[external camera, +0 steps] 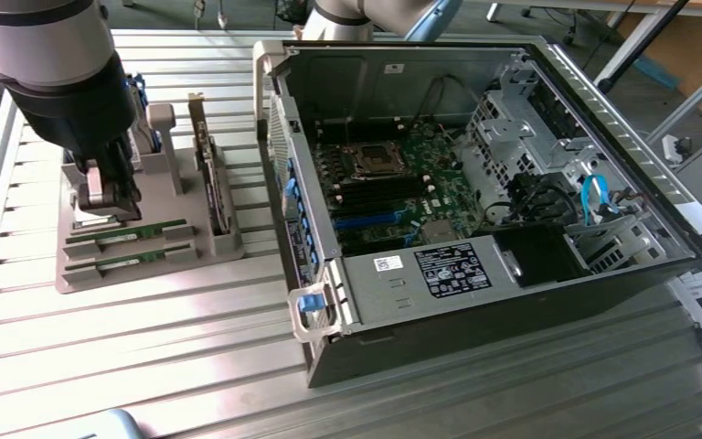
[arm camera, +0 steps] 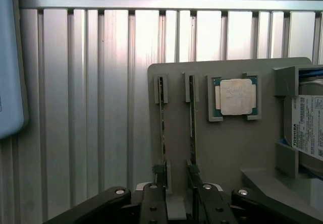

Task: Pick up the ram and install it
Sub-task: 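Pick up the ram and move it above insertion slot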

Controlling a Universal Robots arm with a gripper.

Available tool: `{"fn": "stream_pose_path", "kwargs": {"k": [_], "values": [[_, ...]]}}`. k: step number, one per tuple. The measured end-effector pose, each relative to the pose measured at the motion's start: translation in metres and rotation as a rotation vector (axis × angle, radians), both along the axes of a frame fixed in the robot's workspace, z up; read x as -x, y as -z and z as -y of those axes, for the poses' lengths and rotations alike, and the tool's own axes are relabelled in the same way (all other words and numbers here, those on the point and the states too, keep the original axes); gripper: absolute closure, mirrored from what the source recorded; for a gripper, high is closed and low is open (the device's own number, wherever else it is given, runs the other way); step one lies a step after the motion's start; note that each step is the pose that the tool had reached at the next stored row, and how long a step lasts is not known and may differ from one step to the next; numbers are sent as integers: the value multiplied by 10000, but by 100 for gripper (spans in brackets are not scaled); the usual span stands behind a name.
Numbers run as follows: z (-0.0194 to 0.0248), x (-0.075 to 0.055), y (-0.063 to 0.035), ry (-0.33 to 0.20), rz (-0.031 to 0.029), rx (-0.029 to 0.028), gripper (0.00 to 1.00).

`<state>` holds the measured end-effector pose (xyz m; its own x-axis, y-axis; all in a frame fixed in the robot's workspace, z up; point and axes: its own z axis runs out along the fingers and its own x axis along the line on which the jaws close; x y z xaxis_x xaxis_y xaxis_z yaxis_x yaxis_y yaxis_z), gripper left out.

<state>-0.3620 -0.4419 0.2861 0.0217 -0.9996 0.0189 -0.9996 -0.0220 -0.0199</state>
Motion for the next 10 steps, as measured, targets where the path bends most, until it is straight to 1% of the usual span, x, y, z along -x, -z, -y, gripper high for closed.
{"fn": "stream_pose_path", "kwargs": {"k": [10], "values": [[8,38,32,-4,1,0,70]]}}
